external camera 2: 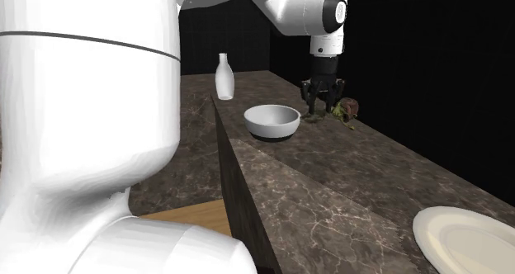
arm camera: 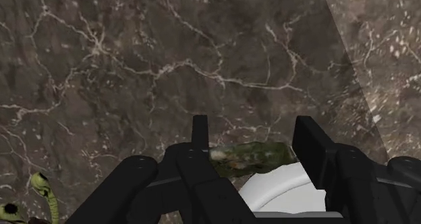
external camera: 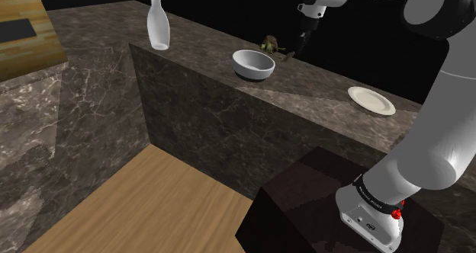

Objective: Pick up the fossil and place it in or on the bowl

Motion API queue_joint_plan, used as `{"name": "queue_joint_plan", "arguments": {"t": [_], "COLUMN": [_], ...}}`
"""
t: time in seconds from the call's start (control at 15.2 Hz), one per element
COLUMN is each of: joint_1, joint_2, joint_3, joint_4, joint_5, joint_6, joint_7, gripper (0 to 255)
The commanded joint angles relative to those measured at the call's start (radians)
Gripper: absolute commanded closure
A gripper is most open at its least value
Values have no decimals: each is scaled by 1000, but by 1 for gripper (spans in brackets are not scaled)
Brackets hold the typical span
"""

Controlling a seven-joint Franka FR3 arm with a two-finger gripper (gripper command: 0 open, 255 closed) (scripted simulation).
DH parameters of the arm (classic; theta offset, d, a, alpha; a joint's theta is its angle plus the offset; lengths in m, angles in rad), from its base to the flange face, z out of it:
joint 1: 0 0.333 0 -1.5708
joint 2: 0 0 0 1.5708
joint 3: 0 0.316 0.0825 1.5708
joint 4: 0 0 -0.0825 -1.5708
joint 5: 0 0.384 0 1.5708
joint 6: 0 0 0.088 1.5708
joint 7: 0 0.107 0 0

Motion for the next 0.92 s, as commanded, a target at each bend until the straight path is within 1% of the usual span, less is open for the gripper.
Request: {"name": "queue_joint_plan", "arguments": {"t": [0.0,0.26,0.4,0.59,0.73,0.86], "joint_1": [25,71,82,89,112,109], "joint_2": [10,44,66,105,148,140], "joint_3": [14,43,69,118,134,131], "joint_4": [18,73,109,175,241,224], "joint_5": [1,7,6,1,7,2], "joint_6": [-9,-30,-43,-67,-92,-79], "joint_7": [41,118,159,221,265,255], "gripper": [255,255,255,255,255,255]}}
